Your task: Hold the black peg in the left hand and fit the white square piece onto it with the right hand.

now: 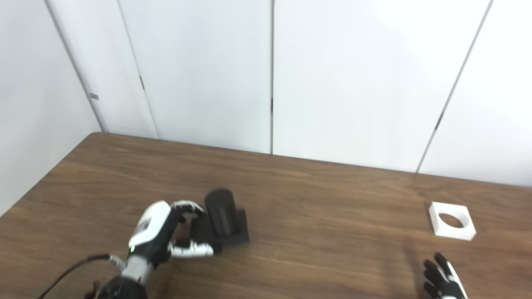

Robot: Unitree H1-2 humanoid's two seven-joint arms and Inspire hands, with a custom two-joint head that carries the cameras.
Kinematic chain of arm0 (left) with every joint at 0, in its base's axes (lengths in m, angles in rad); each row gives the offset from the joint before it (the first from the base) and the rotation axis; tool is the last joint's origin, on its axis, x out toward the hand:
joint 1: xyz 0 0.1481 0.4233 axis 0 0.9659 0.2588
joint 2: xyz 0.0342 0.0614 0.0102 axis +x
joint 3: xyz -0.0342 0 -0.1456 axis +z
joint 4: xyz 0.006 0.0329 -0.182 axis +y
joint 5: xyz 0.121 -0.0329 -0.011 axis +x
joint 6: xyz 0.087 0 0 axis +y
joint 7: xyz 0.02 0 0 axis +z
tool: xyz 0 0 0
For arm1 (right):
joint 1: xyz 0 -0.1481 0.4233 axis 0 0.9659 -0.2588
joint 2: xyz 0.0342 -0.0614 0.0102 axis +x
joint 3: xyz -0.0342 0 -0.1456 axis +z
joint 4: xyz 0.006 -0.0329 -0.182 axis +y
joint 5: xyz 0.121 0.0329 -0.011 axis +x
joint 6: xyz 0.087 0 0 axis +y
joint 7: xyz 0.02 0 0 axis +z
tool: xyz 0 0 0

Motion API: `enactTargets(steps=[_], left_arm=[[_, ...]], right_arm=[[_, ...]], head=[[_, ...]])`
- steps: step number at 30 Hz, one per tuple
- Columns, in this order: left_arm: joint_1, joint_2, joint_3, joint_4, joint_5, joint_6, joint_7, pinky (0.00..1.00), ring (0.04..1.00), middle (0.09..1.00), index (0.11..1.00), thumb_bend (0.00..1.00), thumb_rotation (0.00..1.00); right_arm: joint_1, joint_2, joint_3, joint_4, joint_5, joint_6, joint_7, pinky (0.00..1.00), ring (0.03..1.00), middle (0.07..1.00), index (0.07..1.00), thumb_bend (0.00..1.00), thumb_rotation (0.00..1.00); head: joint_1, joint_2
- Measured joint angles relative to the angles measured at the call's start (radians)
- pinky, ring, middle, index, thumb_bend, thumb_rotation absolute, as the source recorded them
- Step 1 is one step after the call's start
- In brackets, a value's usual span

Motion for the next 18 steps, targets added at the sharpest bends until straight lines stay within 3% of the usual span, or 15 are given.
enactTargets(steps=[10, 18], left_arm=[[0.134, -0.054, -0.103, -0.113, 0.107, -0.091, -0.036, 0.7, 0.819, 0.761, 0.488, 0.51, 0.05], [0.197, -0.086, -0.16, -0.114, 0.223, -0.166, -0.021, 0.76, 0.826, 0.771, 0.489, 0.51, 0.05]], right_arm=[[0.015, 0.005, 0.029, -0.048, -0.027, 0.053, -0.01, 0.91, 0.913, 0.904, 0.944, 0.44, 1.0], [0.015, 0.006, 0.035, -0.06, -0.029, 0.074, -0.022, 0.9, 0.901, 0.896, 0.939, 0.46, 1.0]], head=[[-0.086, 0.064], [-0.127, 0.107]])
